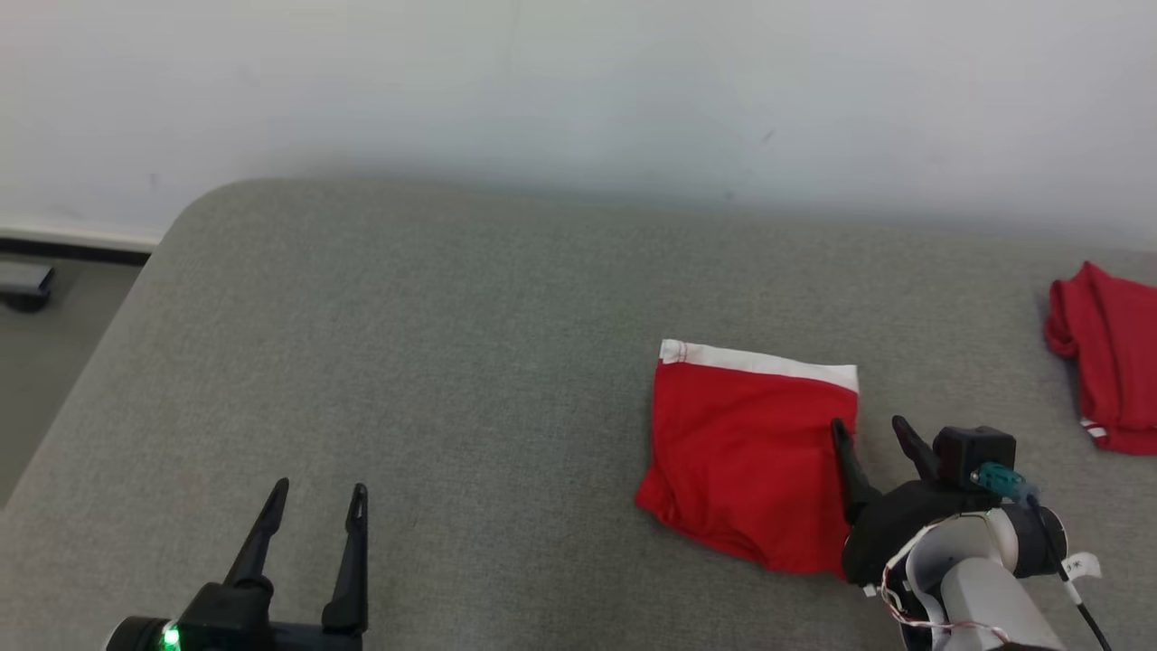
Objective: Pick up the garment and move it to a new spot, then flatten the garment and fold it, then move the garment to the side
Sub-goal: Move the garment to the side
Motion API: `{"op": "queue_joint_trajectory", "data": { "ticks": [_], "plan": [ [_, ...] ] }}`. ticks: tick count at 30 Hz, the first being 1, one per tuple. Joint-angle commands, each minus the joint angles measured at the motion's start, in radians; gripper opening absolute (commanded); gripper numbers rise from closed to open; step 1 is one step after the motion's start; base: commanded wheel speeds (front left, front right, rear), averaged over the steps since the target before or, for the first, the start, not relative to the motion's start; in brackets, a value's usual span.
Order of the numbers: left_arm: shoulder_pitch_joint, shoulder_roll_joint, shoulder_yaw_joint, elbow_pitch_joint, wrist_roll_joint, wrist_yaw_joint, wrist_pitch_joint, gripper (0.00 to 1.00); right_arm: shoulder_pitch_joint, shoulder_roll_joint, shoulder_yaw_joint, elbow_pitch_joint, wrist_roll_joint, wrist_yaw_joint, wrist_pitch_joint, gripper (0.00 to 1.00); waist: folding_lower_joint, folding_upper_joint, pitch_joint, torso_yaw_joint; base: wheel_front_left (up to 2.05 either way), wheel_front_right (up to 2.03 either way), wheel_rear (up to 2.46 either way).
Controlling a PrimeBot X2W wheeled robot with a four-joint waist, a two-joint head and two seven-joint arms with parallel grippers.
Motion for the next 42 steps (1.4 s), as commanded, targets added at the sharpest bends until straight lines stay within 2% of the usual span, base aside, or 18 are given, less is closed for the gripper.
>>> {"op": "queue_joint_trajectory", "data": {
  "ticks": [1, 7, 13, 14, 15, 16, 20, 27, 39, 42],
  "plan": [
    [-0.02, -0.007, -0.007, 0.006, 0.008, 0.001, -0.008, 1.0, -0.023, -0.008, -0.007, 0.036, -0.002, 0.0, -0.005, 1.0, -0.0002, -0.0001, 0.043, 0.04, 0.0, 0.0, 0.0],
    [-0.055, -0.008, -0.018, 0.041, 0.0, -0.005, -0.028, 1.0, -0.091, -0.009, -0.025, 0.221, -0.018, 0.0, -0.041, 1.0, -0.0002, -0.0001, 0.077, 0.06, 0.0, 0.0, 0.0],
    [-0.063, -0.001, -0.008, 0.064, -0.01, 0.003, -0.046, 1.0, -0.111, 0.017, 0.026, 0.338, 0.007, 0.0, -0.068, 1.0, -0.0002, -0.0001, 0.086, 0.041, 0.0, 0.0, 0.0],
    [-0.065, -0.002, -0.008, 0.066, -0.012, 0.004, -0.046, 1.0, -0.116, 0.02, 0.038, 0.353, 0.015, 0.0, -0.067, 0.44, -0.0002, -0.0001, 0.086, 0.038, 0.0, 0.0, 0.0],
    [-0.065, -0.005, -0.011, 0.065, -0.012, 0.006, -0.046, 1.0, -0.121, 0.022, 0.049, 0.366, 0.022, 0.0, -0.069, 0.07, -0.0002, -0.0001, 0.087, 0.034, 0.0, 0.0, 0.0],
    [-0.066, -0.007, -0.012, 0.065, -0.014, 0.006, -0.046, 1.0, -0.129, 0.02, 0.062, 0.379, 0.026, 0.0, -0.067, 0.0, -0.0002, -0.0001, 0.086, 0.031, 0.0, 0.0, 0.0],
    [-0.07, -0.001, -0.012, 0.082, -0.02, 0.002, -0.052, 1.0, -0.172, 0.0, 0.095, 0.394, 0.033, 0.0, -0.083, 0.0, -0.0002, -0.0001, 0.082, 0.017, 0.0, 0.0, 0.0],
    [-0.062, 0.005, 0.002, 0.071, -0.041, 0.012, -0.057, 1.0, -0.332, -0.079, 0.232, 0.385, 0.067, 0.0, -0.072, 0.0, -0.0002, -0.0001, 0.095, -0.05, 0.0, 0.0, 0.0],
    [-0.136, 0.049, 0.021, 0.013, -0.048, 0.01, -0.06, 1.0, -0.55, -0.343, 0.481, 0.295, 0.203, 0.0, 0.056, 0.0, -0.0002, -0.0001, 0.264, -0.166, 0.0, 0.0, 0.0],
    [-0.151, 0.073, 0.024, -0.013, -0.037, 0.006, -0.057, 1.0, -0.613, -0.385, 0.524, 0.28, 0.23, 0.0, 0.082, 0.0, -0.0002, -0.0001, 0.307, -0.198, 0.0, 0.0, 0.0]
  ]
}}
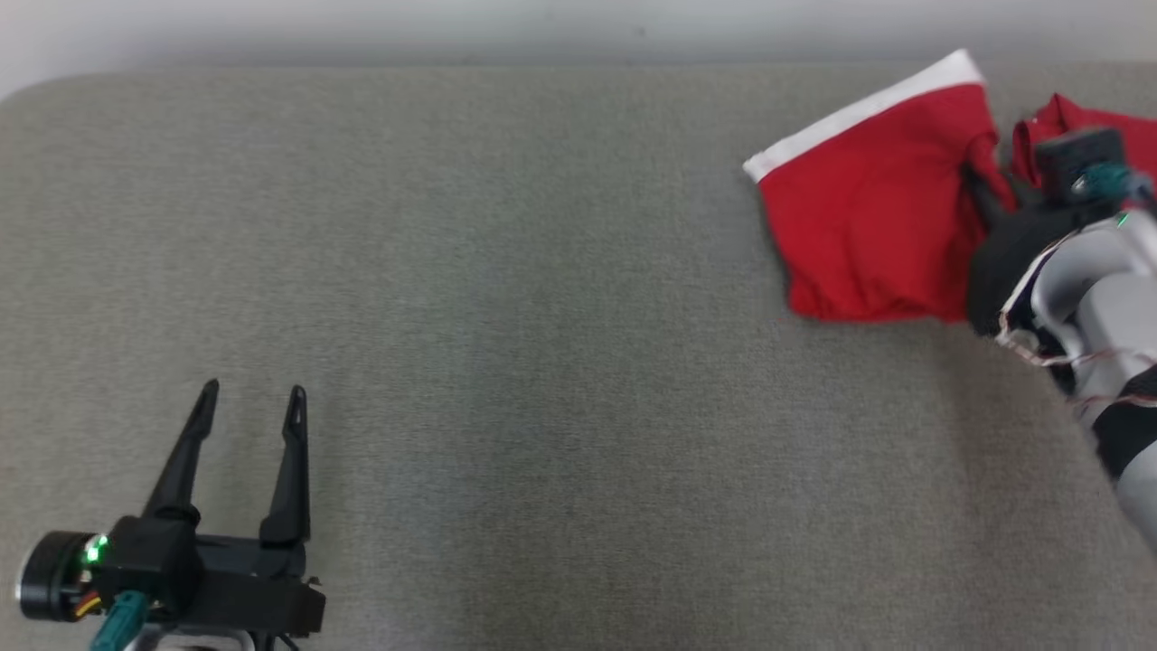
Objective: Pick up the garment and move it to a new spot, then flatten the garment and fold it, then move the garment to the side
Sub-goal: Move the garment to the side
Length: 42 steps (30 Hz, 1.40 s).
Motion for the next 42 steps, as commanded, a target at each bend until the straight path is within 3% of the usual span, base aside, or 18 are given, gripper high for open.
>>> {"op": "queue_joint_trajectory", "data": {
  "ticks": [1, 20, 24, 32, 42],
  "plan": [
    [-0.02, 0.018, 0.005, -0.016, 0.005, -0.003, 0.003, 1.0, -0.043, -0.017, 0.013, -0.009, 0.013, 0.0, 0.01, 0.0, -0.0002, -0.0001, 0.089, -0.079, 0.0, 0.0, 0.0],
    [-0.036, 0.131, 0.061, -0.278, 0.014, 0.009, 0.086, 1.0, -0.283, -0.231, 0.126, -0.079, 0.087, 0.0, 0.075, 0.0, -0.0002, -0.0001, 0.304, -0.212, 0.0, 0.0, 0.0],
    [-0.043, 0.15, 0.07, -0.341, 0.018, 0.012, 0.108, 1.0, -0.329, -0.277, 0.165, -0.088, 0.056, 0.0, 0.089, 0.0, -0.0002, -0.0001, 0.346, -0.228, 0.0, 0.0, 0.0],
    [-0.042, 0.181, 0.093, -0.428, 0.021, 0.02, 0.134, 1.0, -0.411, -0.333, 0.208, -0.08, -0.027, 0.0, 0.069, 0.0, -0.0002, -0.0001, 0.414, -0.249, 0.0, 0.0, 0.0],
    [-0.022, 0.197, 0.112, -0.47, 0.02, 0.035, 0.149, 1.0, -0.457, -0.326, 0.191, -0.079, -0.078, 0.0, 0.057, 0.0, -0.0002, -0.0001, 0.454, -0.29, 0.0, 0.0, 0.0]
  ]
}}
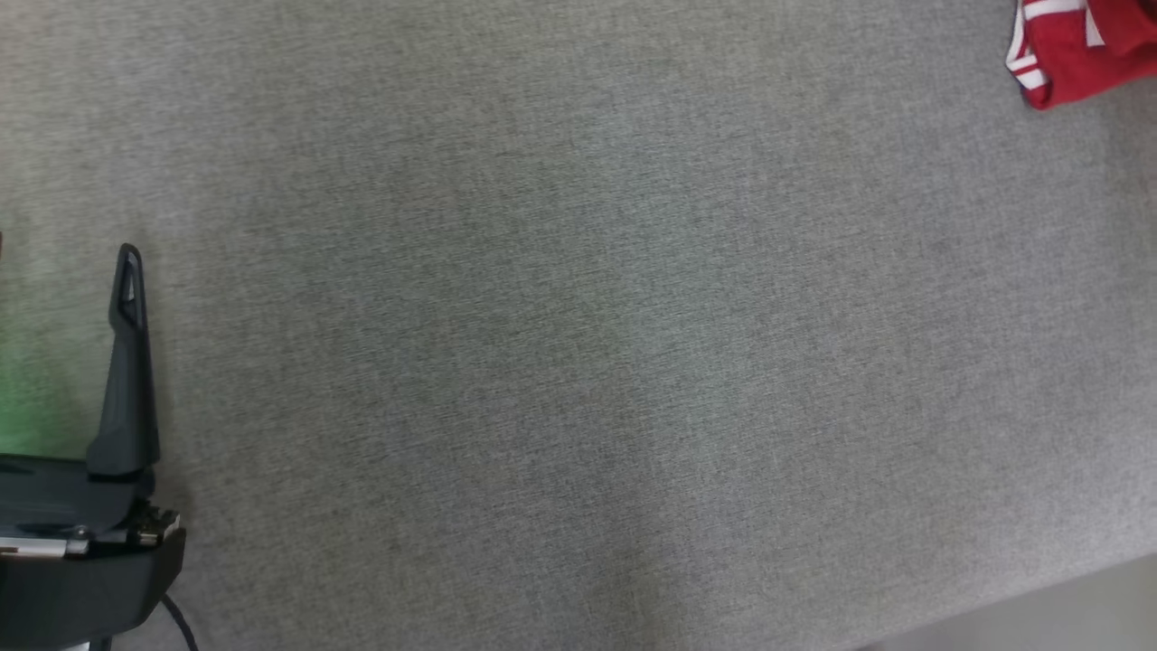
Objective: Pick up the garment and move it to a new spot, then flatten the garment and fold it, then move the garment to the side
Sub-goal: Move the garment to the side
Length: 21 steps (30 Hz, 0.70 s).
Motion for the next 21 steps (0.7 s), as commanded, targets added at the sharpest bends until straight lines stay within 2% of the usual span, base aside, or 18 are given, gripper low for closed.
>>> {"op": "queue_joint_trajectory", "data": {
  "ticks": [1, 6, 15, 16, 17, 21],
  "plan": [
    [0.009, 0.004, 0.002, -0.003, 0.001, 0.003, 0.002, 1.0, -0.004, 0.003, -0.005, -0.005, -0.004, 0.0, 0.003, 0.0, -0.0001, -0.0001, 0.011, -0.013, 0.0, 0.0, 0.0],
    [0.01, 0.011, 0.007, -0.012, -0.002, 0.007, 0.004, 1.0, 0.01, -0.015, -0.032, -0.021, -0.018, 0.0, 0.02, 0.0, -0.0001, -0.0001, 0.023, -0.027, 0.0, 0.0, 0.0],
    [0.004, 0.022, 0.01, -0.013, -0.006, 0.011, 0.007, 1.0, 0.046, -0.007, -0.088, -0.061, -0.038, 0.0, 0.071, 0.0, -0.0001, -0.0001, 0.034, -0.04, 0.0, 0.0, 0.0],
    [0.004, 0.022, 0.009, -0.012, -0.005, 0.011, 0.007, 1.0, 0.048, -0.006, -0.093, -0.067, -0.042, 0.0, 0.077, 0.13, -0.0001, -0.0001, 0.035, -0.041, 0.0, 0.0, 0.0],
    [0.003, 0.021, 0.008, -0.006, -0.007, 0.013, 0.003, 1.0, 0.057, -0.007, -0.098, -0.084, -0.054, 0.0, 0.079, 1.0, -0.0001, -0.0001, 0.033, -0.04, 0.0, 0.0, 0.0],
    [0.006, 0.017, 0.009, 0.01, -0.01, 0.018, -0.007, 1.0, 0.073, -0.004, -0.123, -0.096, -0.07, 0.0, 0.067, 1.0, -0.0001, -0.0001, 0.017, -0.04, 0.0, 0.0, 0.0]
  ]
}}
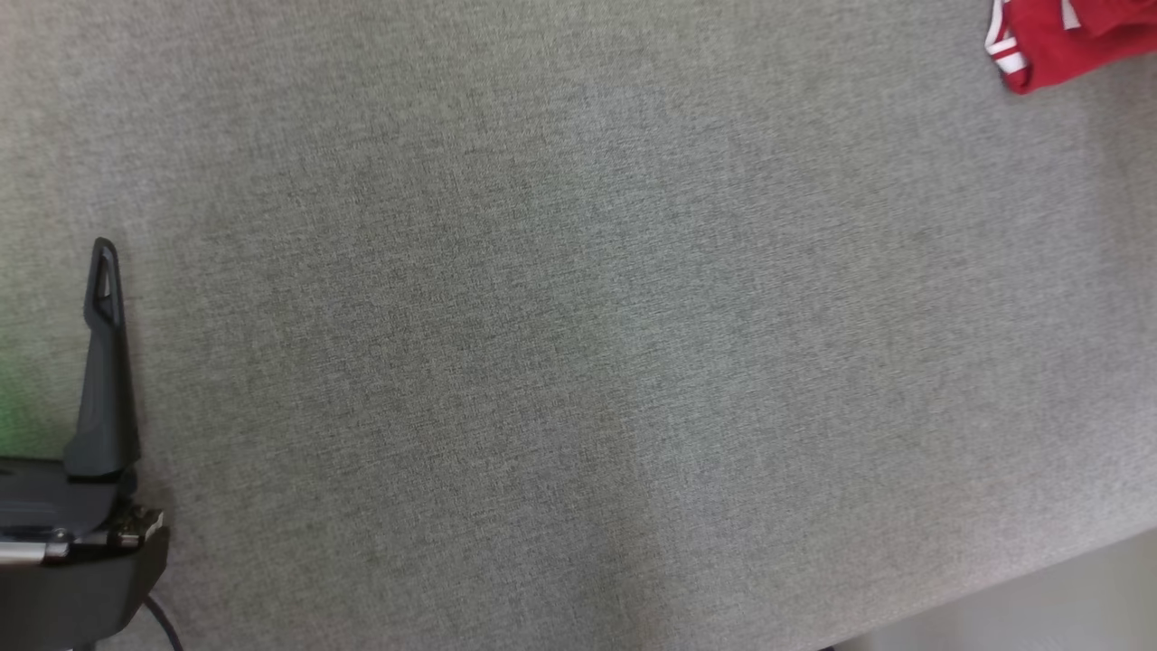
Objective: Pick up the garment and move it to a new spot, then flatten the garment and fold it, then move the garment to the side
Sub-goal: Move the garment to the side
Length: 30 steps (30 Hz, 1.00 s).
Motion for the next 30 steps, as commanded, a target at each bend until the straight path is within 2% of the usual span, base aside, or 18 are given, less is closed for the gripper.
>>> {"op": "queue_joint_trajectory", "data": {
  "ticks": [1, 7, 14, 22, 30],
  "plan": [
    [0.007, -0.007, -0.005, 0.027, -0.007, 0.006, -0.007, 1.0, 0.018, 0.002, -0.013, -0.006, -0.017, 0.0, -0.006, 1.0, 0.0001, 0.0001, -0.019, 0.002, 0.0, 0.0, 0.0],
    [0.031, -0.042, -0.02, 0.098, -0.021, 0.017, -0.055, 1.0, 0.062, 0.008, -0.082, -0.035, -0.03, 0.0, -0.038, 1.0, 0.0001, 0.0001, -0.129, 0.024, 0.0, 0.0, 0.0],
    [0.09, -0.079, -0.016, 0.198, -0.041, 0.042, -0.098, 1.0, 0.143, 0.054, -0.156, -0.091, -0.017, 0.0, -0.113, 1.0, 0.0001, 0.0001, -0.304, 0.06, 0.0, 0.0, 0.0],
    [0.168, -0.114, -0.018, 0.277, -0.062, 0.059, -0.122, 1.0, 0.31, 0.119, -0.214, -0.15, 0.021, 0.0, -0.186, 1.0, 0.0001, 0.0001, -0.483, 0.136, 0.0, 0.0, 0.0],
    [0.226, -0.155, -0.036, 0.332, -0.083, 0.073, -0.131, 1.0, 0.534, 0.206, -0.278, -0.283, 0.043, 0.0, -0.227, 1.0, 0.0001, 0.0001, -0.609, 0.199, 0.0, 0.0, 0.0]
  ]
}}
